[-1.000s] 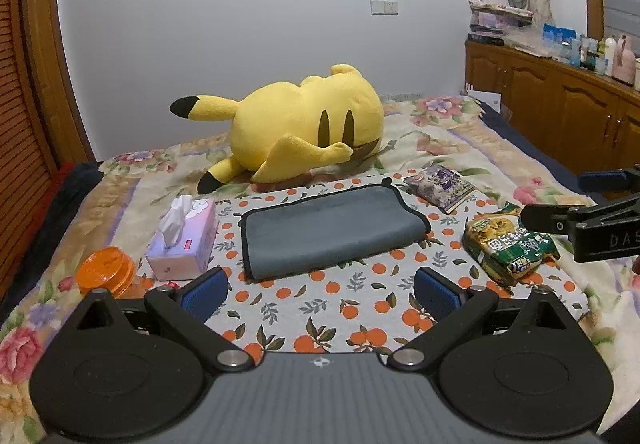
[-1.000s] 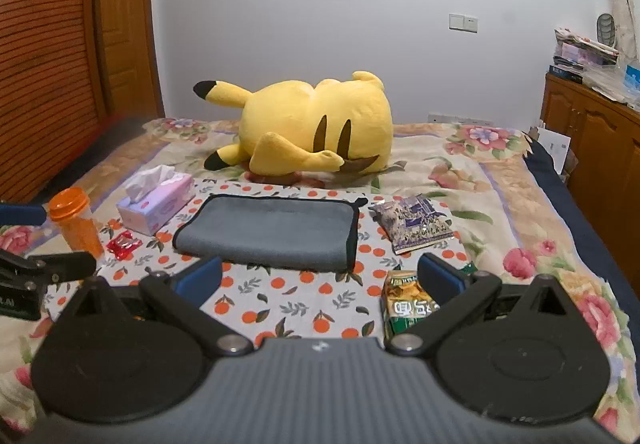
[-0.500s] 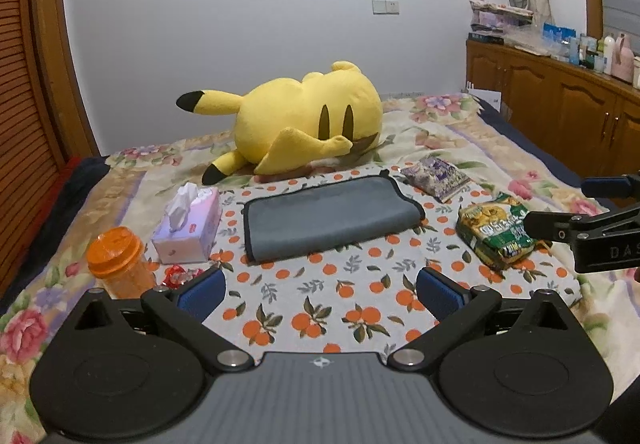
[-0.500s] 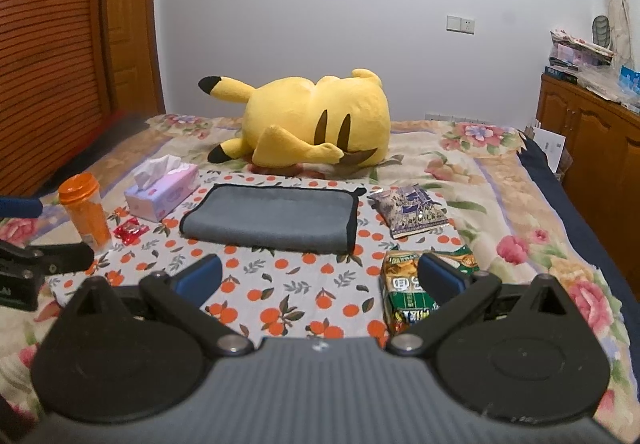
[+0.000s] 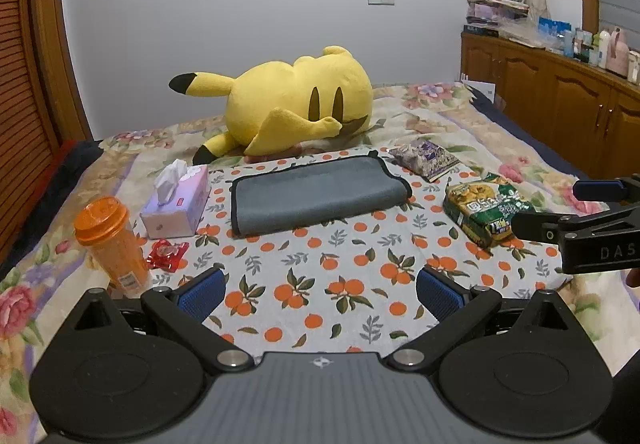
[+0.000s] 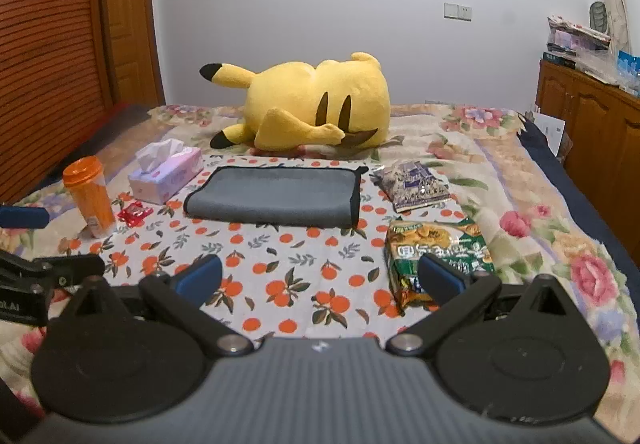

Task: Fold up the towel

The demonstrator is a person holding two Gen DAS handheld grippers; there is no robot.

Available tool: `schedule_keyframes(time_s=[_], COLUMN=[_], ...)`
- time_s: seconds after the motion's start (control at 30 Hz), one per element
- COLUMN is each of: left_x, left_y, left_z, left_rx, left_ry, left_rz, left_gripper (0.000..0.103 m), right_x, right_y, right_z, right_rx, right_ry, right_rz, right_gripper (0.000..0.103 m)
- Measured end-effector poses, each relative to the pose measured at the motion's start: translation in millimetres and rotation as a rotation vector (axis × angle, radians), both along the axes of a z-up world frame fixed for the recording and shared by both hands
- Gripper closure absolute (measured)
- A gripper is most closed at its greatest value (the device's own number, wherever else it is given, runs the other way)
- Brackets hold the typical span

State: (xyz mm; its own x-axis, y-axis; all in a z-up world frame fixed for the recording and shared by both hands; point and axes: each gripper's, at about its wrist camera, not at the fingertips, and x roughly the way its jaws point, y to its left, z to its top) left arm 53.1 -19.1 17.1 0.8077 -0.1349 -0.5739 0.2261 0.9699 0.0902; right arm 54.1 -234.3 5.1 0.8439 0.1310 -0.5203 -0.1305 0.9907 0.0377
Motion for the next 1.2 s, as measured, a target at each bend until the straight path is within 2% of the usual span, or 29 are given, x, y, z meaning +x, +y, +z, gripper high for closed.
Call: schedule_keyframes(time_s=[0.6,1.2], left_x=[-15,-36], left_y=[11,27], left_z=[-33,-45], left_rx=[-0.007,-0.035], left_ry=[0.042,0.045], left_rz=[0.041,0.093], left_gripper=[0.0,0.0], right_x=[-9,-27], right_y=[0,8], right_z=[-20,-26], right_rx=[0.007,-0.001], right_ry=[0.031,0.036], right_rz=[-0.006,-0.008], right_gripper=[0.0,0.0])
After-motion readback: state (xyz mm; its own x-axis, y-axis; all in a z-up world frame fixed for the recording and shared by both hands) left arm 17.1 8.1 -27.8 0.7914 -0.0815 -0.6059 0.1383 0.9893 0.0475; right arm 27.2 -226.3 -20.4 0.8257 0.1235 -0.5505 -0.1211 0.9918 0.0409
